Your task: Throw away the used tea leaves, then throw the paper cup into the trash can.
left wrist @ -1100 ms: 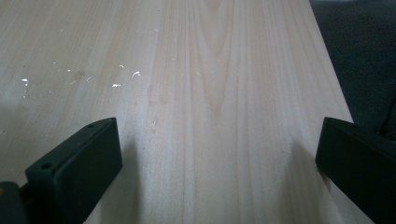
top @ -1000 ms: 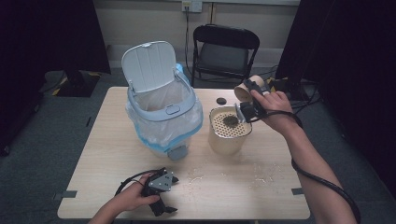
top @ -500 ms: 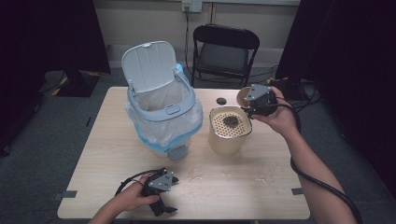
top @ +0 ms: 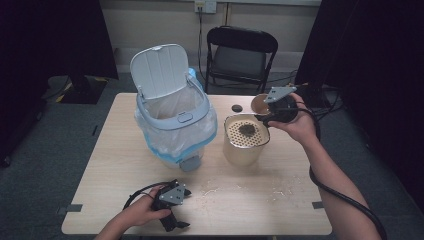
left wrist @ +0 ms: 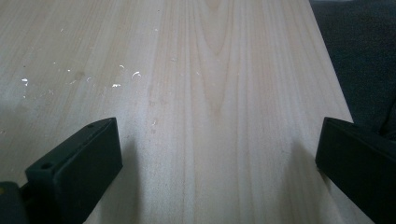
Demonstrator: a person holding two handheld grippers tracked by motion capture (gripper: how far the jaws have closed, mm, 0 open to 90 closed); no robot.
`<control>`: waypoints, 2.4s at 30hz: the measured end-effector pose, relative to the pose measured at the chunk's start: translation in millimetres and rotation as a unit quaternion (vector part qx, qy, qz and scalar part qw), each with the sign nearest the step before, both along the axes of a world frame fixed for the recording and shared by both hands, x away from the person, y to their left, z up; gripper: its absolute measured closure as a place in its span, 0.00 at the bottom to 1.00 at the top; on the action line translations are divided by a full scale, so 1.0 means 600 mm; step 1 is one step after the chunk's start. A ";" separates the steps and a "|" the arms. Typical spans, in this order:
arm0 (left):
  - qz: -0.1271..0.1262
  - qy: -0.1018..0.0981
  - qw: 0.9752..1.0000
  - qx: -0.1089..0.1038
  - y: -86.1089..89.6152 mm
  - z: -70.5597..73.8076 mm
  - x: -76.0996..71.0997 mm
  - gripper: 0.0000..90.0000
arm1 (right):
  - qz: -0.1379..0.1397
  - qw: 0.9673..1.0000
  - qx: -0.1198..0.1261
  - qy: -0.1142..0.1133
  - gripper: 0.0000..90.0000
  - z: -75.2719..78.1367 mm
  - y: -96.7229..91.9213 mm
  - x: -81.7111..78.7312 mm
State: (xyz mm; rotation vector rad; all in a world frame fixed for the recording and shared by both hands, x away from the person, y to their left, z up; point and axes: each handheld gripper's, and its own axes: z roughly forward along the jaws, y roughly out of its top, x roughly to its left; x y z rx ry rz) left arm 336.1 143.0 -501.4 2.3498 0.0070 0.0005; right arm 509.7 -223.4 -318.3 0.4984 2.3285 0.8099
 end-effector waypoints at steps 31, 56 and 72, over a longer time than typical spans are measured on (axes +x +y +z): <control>0.000 0.001 1.000 -0.001 0.000 0.000 0.000 0.00 | 0.011 0.994 0.071 0.077 0.30 0.012 0.021 0.009; 0.002 0.004 1.000 -0.004 0.000 -0.001 -0.001 0.00 | 0.032 0.986 0.111 0.118 0.30 0.046 0.046 0.019; 0.002 0.004 1.000 -0.004 -0.001 -0.001 -0.001 0.00 | 0.050 0.984 0.123 0.120 0.30 0.089 0.072 0.018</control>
